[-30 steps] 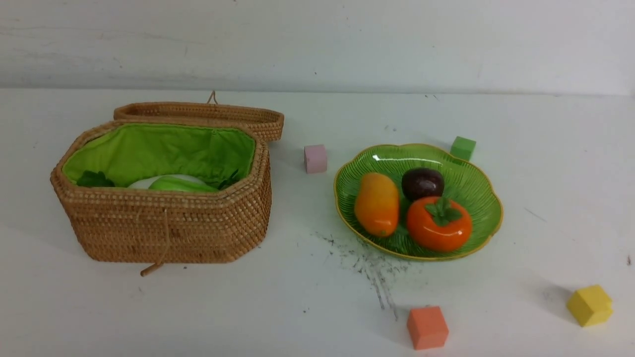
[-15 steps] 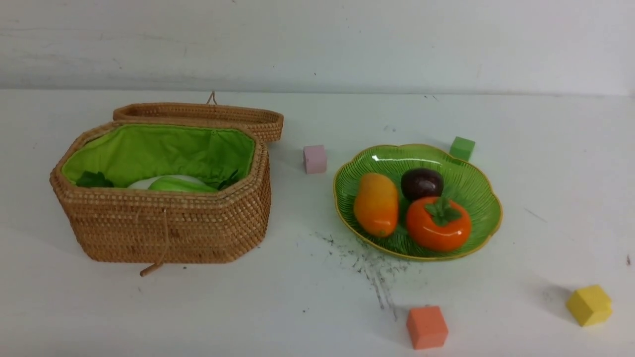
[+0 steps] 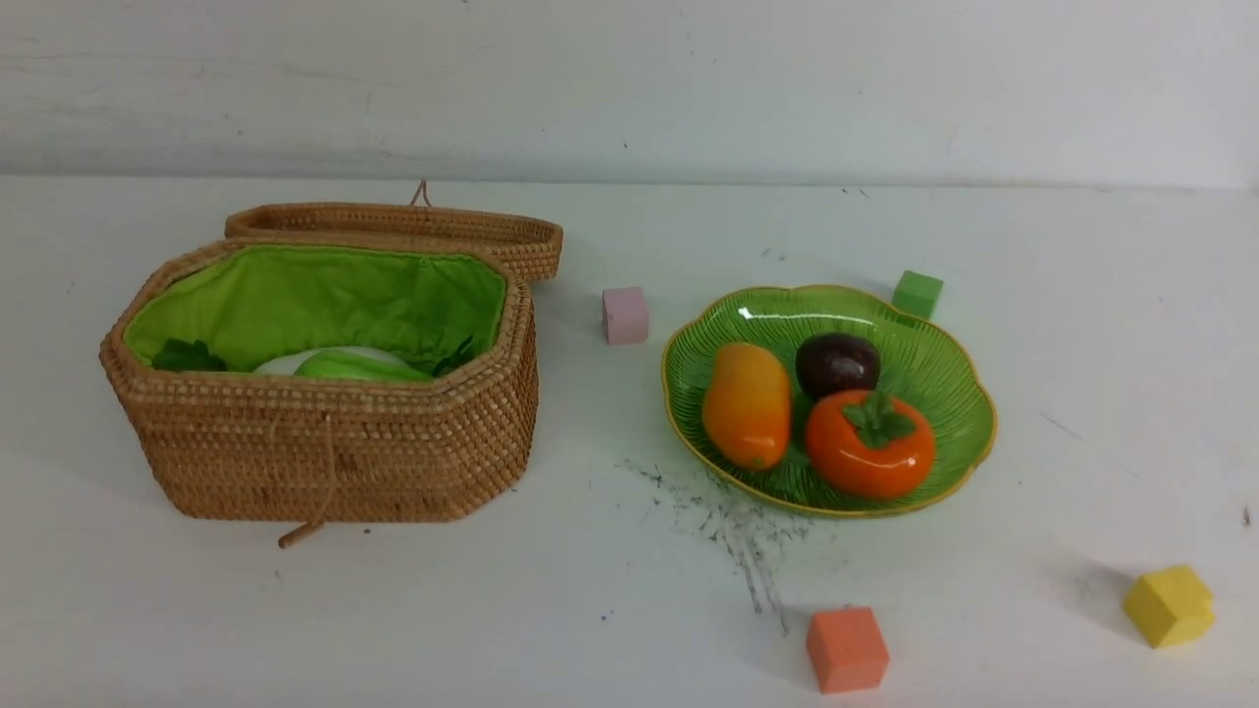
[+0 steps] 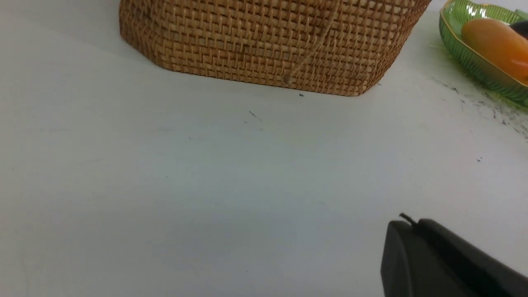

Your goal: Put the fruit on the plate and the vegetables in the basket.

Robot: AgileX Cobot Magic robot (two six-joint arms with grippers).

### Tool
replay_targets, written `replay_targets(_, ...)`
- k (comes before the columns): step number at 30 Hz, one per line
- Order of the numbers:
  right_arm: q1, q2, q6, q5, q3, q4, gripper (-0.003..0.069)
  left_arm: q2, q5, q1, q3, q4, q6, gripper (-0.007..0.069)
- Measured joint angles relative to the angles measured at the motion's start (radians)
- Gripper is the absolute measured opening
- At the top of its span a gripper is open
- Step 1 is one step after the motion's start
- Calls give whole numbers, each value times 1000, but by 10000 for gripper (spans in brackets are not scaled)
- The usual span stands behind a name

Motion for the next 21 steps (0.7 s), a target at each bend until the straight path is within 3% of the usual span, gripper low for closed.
replay_targets(21, 0, 0, 0, 0, 0, 0, 75, 0, 0, 0, 0, 2, 0, -13)
